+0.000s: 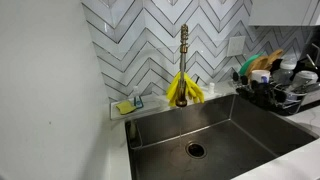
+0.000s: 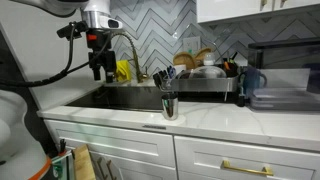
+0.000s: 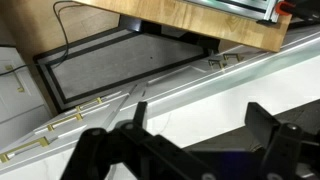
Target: Rinse the cup
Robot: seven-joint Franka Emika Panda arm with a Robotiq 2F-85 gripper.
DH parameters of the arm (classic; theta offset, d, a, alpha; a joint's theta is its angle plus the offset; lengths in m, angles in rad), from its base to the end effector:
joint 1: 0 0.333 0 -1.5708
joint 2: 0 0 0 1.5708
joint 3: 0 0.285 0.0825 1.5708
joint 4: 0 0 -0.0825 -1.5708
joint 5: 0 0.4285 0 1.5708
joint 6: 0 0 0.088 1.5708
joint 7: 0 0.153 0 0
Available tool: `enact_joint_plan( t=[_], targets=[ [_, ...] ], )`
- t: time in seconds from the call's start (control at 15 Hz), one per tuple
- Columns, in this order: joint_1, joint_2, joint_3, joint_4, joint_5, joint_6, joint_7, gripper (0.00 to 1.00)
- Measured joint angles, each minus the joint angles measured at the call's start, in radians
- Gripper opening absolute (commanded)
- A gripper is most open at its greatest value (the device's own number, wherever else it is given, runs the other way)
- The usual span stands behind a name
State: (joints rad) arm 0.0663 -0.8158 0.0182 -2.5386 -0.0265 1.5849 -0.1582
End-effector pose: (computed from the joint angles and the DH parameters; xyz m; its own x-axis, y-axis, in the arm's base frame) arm 0.3503 0.0251 0.4415 0.9622 0.2324 -0.1420 0.2372 -0.9713 0.0173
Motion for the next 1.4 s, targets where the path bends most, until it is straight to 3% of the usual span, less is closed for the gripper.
enact_joint_plan(
  t=[0.53, 0.8, 1.13, 1.4],
  targets=[
    [-0.004, 0.004, -0.001, 0.0, -0.001, 0.01, 0.017, 1.0],
    [-0.086, 0.05, -0.033, 0.0, -0.031, 0.186, 0.116, 1.0],
    [-0.195, 0.197, -0.081, 0.005, -0.036, 0.468, 0.245, 1.0],
    [-0.228, 0.326, -0.083, 0.043, 0.001, 0.579, 0.376, 1.0]
  ],
)
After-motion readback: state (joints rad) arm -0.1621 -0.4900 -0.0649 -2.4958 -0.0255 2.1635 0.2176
